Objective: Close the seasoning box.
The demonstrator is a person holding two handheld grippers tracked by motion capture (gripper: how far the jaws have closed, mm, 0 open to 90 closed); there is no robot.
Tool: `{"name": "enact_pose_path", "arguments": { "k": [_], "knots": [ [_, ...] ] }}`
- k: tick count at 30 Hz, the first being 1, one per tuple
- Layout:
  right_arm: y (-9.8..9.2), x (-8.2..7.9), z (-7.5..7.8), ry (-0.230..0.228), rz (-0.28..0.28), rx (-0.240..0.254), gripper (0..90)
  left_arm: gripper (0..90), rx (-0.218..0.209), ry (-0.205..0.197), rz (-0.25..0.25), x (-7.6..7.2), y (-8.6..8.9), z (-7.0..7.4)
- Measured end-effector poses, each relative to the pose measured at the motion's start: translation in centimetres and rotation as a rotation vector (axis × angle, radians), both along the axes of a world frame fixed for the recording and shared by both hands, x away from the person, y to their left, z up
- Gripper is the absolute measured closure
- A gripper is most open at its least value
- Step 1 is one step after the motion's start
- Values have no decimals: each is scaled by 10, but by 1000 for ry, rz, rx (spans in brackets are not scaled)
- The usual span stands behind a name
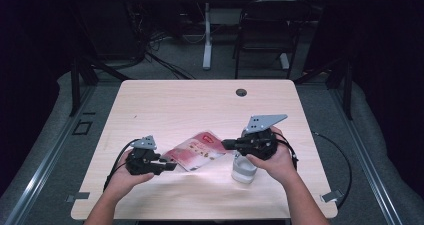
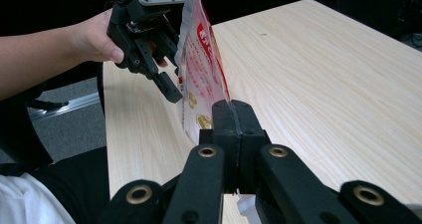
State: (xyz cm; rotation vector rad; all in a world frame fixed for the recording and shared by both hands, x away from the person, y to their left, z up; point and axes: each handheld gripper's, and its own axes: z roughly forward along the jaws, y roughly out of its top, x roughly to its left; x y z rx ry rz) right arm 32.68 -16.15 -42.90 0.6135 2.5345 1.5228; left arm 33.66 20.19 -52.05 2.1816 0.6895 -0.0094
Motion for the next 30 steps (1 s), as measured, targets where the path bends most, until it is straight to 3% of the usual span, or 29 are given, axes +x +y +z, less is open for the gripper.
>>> {"name": "enact_pose_path", "arguments": {
  "k": [6,18,30],
  "knots": [
    [3,1,-8,9,2,-22,900,626,31,3,1,0,-2,-8],
    [8,-2,-11,-9,9,-63,900,572,45,0,14,1,-3,-17],
    [9,-4,-11,-17,10,-83,900,536,48,-45,31,-2,-2,-10]
  ]
}}
